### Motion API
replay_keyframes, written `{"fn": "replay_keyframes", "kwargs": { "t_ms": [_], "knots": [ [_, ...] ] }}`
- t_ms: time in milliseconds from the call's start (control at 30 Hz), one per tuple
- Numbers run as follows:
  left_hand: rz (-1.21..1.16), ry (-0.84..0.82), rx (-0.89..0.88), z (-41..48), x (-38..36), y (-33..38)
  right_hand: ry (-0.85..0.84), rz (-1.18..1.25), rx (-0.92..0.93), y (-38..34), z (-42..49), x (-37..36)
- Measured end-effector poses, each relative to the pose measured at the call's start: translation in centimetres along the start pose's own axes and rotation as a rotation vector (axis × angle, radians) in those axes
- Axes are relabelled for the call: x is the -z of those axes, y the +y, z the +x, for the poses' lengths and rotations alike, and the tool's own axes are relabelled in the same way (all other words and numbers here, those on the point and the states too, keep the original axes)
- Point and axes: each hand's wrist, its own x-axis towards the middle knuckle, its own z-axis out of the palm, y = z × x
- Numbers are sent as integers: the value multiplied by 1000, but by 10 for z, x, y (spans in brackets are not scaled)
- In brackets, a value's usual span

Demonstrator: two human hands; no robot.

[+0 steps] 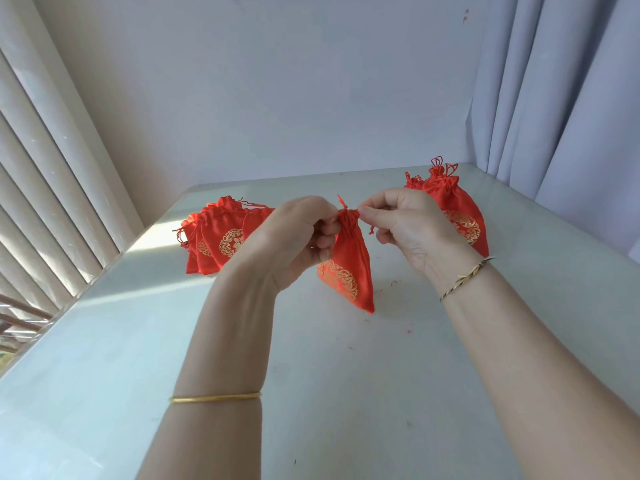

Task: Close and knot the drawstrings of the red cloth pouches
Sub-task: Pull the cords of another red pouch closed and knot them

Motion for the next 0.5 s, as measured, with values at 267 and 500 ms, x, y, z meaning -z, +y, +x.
{"fn": "replay_keyframes", "kwargs": {
  "t_ms": [267,500],
  "knots": [
    [-223,64,44,5,-19,-5,-187,-152,-173,-3,-17,28],
    [-402,54,42,4,-58,-12,-18,-728,53,38,-41,48]
  ]
}}
